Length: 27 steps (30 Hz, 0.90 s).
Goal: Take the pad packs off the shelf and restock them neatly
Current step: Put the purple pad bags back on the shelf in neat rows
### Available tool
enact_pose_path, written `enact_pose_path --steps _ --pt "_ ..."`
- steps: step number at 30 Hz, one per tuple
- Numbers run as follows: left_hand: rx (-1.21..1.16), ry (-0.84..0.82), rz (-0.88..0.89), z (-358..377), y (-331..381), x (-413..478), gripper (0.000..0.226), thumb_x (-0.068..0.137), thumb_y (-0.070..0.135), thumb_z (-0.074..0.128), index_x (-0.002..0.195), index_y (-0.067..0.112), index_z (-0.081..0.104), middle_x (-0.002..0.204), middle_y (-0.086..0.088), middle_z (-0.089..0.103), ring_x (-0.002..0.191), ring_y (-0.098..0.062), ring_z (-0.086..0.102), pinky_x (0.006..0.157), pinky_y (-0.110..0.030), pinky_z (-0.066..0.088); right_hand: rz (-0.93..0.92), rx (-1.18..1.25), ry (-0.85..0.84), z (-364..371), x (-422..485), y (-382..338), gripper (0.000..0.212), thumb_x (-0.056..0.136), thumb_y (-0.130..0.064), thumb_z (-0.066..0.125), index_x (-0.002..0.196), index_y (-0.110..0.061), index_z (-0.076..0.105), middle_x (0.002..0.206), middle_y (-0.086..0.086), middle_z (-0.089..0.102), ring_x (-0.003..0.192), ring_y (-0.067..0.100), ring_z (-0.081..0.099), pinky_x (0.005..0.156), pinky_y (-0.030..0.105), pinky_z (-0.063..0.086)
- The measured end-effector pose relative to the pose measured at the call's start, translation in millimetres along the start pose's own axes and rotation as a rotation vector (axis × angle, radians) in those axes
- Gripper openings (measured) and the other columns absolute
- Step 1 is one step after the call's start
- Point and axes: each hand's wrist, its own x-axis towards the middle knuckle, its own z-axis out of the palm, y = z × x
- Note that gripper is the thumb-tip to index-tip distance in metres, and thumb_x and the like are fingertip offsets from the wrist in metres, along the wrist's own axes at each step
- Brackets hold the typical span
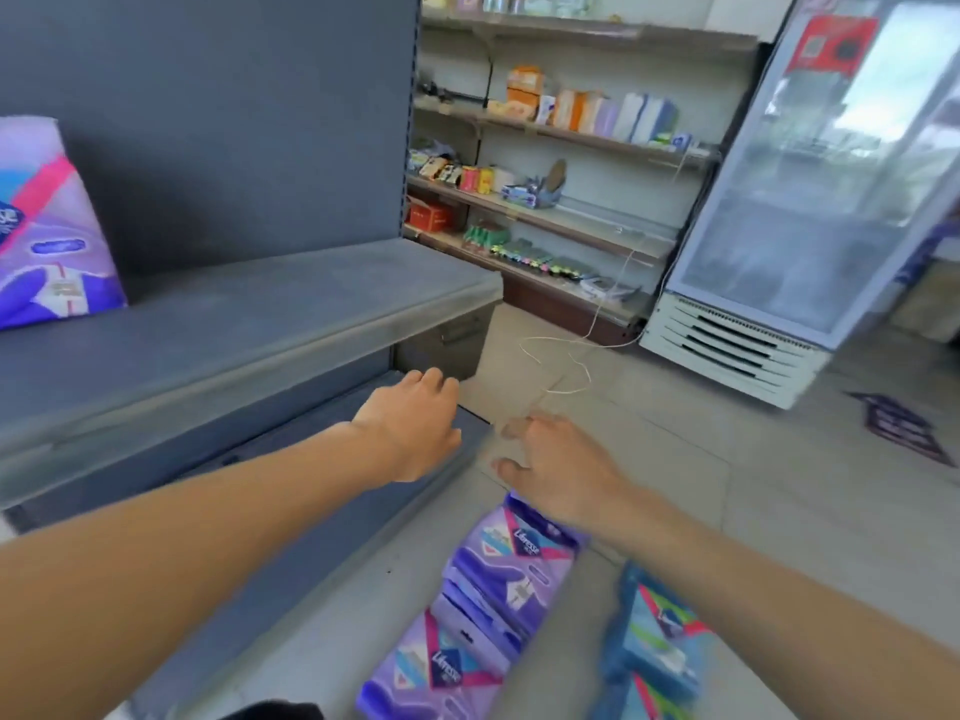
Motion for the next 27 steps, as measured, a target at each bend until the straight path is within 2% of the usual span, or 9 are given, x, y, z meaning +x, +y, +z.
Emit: enact_pose_path --steps 4,6,8,12,16,18,22,25,27 --pt "-0.139 -0.163 0.017 40 24 17 0.044 0.097 0.038 0.043 0.129 0.008 0.042 0.132 -0.011 0.046 0.121 -0.029 0.047 0.09 -0.037 0.041 0.158 0.171 -0.057 42 -18 33 0.032 0.092 -0.033 0.053 0.11 -0.008 0.06 0.112 0.012 0.06 0.108 0.031 0.056 0.083 0.034 0.046" --pt "-0.263 -0.249 -0.016 67 28 25 0.038 0.097 0.037 0.045 0.12 0.008 0.046 0.128 -0.012 0.051 0.115 -0.029 0.051 0.089 -0.035 0.041 0.276 0.296 -0.095 73 -26 44 0.027 0.092 -0.031 0.052 0.098 -0.006 0.06 0.099 0.012 0.062 0.099 0.03 0.057 0.07 0.03 0.038" --pt "-0.409 -0.354 -0.06 103 29 32 0.033 0.097 0.035 0.045 0.107 0.005 0.052 0.122 -0.015 0.057 0.109 -0.03 0.055 0.088 -0.034 0.043 0.413 0.417 -0.132 112 -33 52 0.022 0.092 -0.029 0.052 0.092 -0.008 0.058 0.094 0.013 0.059 0.09 0.028 0.054 0.067 0.027 0.03" --pt "-0.706 -0.598 -0.282 194 19 36 0.04 0.098 0.025 0.045 0.108 -0.012 0.057 0.111 -0.026 0.065 0.088 -0.032 0.06 0.063 -0.028 0.04 0.708 0.695 -0.226 203 -51 62 0.019 0.09 -0.024 0.054 0.076 -0.013 0.049 0.077 0.006 0.05 0.077 0.02 0.045 0.059 0.026 0.03" --pt "-0.838 -0.719 -0.516 285 1 21 0.025 0.096 0.02 0.049 0.095 -0.003 0.057 0.094 -0.017 0.066 0.075 -0.027 0.057 0.056 -0.026 0.04 1.047 0.919 -0.269 293 -67 65 0.011 0.089 -0.024 0.055 0.087 -0.014 0.05 0.093 0.007 0.053 0.084 0.022 0.049 0.071 0.026 0.038" --pt "-0.808 -0.743 -0.578 323 -6 9 0.023 0.093 0.021 0.054 0.093 -0.001 0.059 0.089 -0.014 0.065 0.076 -0.025 0.057 0.058 -0.026 0.039 1.208 1.011 -0.283 334 -72 63 0.02 0.088 -0.025 0.056 0.096 -0.009 0.046 0.096 0.011 0.05 0.083 0.025 0.048 0.072 0.031 0.039" --pt "-0.653 -0.77 -0.615 384 -13 -12 0.034 0.092 0.028 0.055 0.112 0.001 0.058 0.105 -0.013 0.062 0.09 -0.026 0.057 0.064 -0.027 0.04 1.423 1.125 -0.318 392 -76 63 0.025 0.087 -0.023 0.058 0.099 -0.006 0.044 0.093 0.012 0.049 0.078 0.024 0.048 0.065 0.03 0.04" --pt "-0.574 -0.736 -0.616 410 -11 -21 0.043 0.089 0.027 0.055 0.125 0.004 0.047 0.127 -0.018 0.05 0.115 -0.032 0.051 0.09 -0.031 0.043 1.494 1.146 -0.3 418 -73 67 0.028 0.088 -0.023 0.059 0.104 -0.001 0.051 0.092 0.013 0.053 0.079 0.024 0.052 0.066 0.031 0.043" --pt "-0.566 -0.685 -0.638 419 -9 -22 0.048 0.089 0.023 0.059 0.129 0.004 0.042 0.13 -0.021 0.041 0.119 -0.036 0.048 0.098 -0.036 0.041 1.493 1.14 -0.282 432 -70 69 0.038 0.087 -0.026 0.061 0.112 0.002 0.054 0.099 0.015 0.058 0.086 0.027 0.056 0.072 0.034 0.046"
